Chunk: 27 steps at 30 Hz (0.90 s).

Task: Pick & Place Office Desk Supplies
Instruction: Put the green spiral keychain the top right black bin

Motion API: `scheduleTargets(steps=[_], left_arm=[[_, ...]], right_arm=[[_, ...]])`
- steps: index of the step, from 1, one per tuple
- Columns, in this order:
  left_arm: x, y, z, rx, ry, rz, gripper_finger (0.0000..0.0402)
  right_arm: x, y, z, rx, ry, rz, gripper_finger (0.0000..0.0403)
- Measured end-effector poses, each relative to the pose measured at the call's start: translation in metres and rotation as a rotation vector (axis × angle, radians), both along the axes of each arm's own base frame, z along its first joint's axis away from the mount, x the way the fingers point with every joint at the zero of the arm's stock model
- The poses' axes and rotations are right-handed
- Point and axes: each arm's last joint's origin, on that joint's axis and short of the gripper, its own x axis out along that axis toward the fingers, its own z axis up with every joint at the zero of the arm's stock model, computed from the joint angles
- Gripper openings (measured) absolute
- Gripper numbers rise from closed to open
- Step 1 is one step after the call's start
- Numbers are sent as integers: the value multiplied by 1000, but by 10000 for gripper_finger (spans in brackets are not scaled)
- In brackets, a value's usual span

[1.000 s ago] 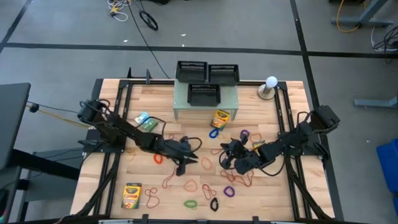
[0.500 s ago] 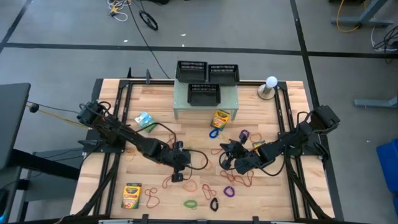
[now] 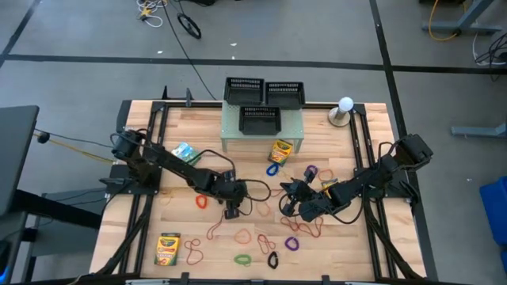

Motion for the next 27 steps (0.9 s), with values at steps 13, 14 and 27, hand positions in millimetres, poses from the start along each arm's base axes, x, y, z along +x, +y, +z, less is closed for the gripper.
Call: scheduleTargets(steps=[13,14,27], left_arm=[[-7,-8,28,106,-75,-130,16],[-8,-11,32,135,-87,-159,16],[-67,30,10,-96,-743,-190,10]], right_arm=[[0,0,0,0,1,0,23],[0,0,0,0,0,0,23],[13,-7,11,-109,-26,70,23]])
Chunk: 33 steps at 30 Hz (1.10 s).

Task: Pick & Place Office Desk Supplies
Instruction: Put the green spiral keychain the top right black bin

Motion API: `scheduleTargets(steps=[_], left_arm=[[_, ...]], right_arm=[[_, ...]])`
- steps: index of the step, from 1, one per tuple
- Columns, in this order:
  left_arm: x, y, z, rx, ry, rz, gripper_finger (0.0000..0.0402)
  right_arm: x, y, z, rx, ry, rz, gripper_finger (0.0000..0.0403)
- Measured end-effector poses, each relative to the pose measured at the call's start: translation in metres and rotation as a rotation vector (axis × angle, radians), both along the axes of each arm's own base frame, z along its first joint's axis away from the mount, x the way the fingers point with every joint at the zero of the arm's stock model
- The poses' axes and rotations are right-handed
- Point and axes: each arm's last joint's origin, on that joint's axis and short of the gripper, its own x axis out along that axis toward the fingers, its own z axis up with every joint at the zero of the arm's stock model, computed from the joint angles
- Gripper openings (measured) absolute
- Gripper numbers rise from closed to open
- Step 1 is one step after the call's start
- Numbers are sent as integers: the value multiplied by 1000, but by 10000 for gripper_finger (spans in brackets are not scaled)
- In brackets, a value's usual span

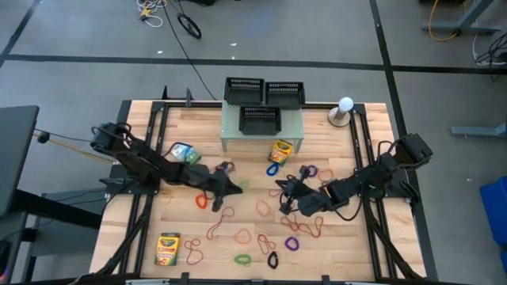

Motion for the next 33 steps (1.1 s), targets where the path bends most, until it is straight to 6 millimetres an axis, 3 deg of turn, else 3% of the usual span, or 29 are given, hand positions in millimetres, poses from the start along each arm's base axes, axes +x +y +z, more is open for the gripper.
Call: scheduleTargets(steps=[8,14,20,26,29,33], left_arm=[[-16,12,-6,6,-68,-88,11],[-16,12,-6,42,-80,-142,11],[-16,12,-6,39,-80,-150,12],[-16,12,-6,14,-75,-144,12],[-16,12,-6,13,-74,-145,12],[-16,12,-5,1,-78,-140,12]], right_arm=[[16,-7,14,202,-160,119,23],[28,-29,20,379,-243,148,24],[43,-16,42,110,-125,380,77],[66,-15,67,-79,62,434,147],[83,-12,69,-208,143,493,151],[106,-5,54,-370,290,583,139]])
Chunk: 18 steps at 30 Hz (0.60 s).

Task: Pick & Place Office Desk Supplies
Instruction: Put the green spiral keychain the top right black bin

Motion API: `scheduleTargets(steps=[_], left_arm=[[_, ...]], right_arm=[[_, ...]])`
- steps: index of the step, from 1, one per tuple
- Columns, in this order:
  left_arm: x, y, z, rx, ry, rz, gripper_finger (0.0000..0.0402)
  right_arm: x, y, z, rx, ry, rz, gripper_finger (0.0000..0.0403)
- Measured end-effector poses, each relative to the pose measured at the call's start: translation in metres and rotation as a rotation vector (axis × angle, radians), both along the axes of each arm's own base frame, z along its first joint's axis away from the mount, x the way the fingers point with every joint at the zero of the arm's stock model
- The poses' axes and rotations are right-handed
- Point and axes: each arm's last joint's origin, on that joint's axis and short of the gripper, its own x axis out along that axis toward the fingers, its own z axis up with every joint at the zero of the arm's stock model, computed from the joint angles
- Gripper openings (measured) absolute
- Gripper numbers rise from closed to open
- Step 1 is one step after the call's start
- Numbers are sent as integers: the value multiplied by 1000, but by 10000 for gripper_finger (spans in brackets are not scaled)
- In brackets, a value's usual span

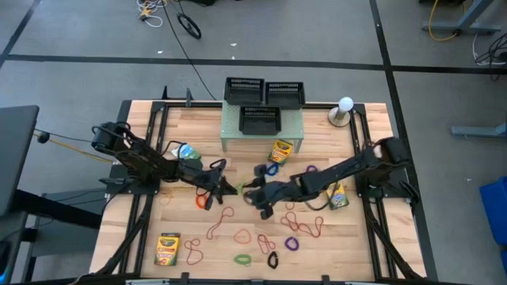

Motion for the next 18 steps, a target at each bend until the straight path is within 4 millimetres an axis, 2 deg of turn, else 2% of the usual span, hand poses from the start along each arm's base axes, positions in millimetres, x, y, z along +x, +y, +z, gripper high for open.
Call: scheduleTargets(steps=[5,10,13,18], left_arm=[[0,0,0,-19,5,3,12],[0,0,0,-18,9,-1,13],[0,0,0,-14,8,-1,14],[0,4,0,-22,9,-18,20]], right_arm=[[20,3,-7,-136,49,30,130],[25,-5,-12,-188,83,36,122],[24,-11,-14,-181,114,34,100],[26,-15,-14,-165,110,32,37]])
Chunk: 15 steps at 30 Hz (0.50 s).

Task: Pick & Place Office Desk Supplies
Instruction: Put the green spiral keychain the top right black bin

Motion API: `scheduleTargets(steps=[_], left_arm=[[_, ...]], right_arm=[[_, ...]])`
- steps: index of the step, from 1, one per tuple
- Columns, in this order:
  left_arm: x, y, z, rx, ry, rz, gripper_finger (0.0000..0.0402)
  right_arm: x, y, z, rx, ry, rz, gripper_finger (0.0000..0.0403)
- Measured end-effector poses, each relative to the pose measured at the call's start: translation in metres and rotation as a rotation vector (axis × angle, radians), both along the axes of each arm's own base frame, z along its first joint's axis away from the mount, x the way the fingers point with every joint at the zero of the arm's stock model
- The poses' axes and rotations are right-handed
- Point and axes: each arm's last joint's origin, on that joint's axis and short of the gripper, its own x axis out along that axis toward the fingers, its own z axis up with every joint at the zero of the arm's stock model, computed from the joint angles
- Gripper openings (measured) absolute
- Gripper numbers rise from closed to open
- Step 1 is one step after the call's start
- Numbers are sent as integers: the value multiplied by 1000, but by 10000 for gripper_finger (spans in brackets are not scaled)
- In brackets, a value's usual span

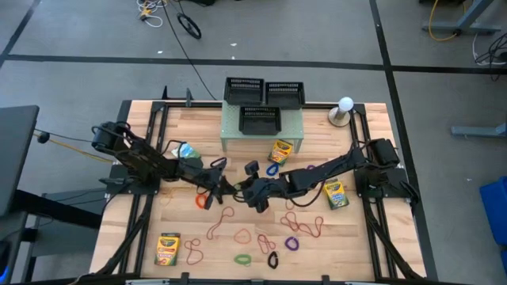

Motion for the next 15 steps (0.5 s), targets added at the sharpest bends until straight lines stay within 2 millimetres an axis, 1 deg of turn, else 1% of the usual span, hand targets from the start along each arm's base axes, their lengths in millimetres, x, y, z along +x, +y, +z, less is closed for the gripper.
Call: scheduleTargets(steps=[2,3,6,9,12,13,15], left_arm=[[0,2,0,-15,5,9,28],[0,2,0,-27,9,18,34],[-1,5,4,-46,-2,41,58],[-3,8,15,-52,-32,56,87],[-9,12,27,-51,-39,74,114],[-11,13,30,-50,-39,79,121],[-16,16,39,-33,-41,87,133]], right_arm=[[0,0,0,10,-3,-6,17],[0,0,0,14,-5,-9,13],[0,0,0,38,-5,-28,16],[-4,-1,2,83,12,-57,30],[-11,-1,10,137,30,-95,27],[-12,-1,15,157,11,-106,24],[-21,-2,26,168,21,-130,18]])
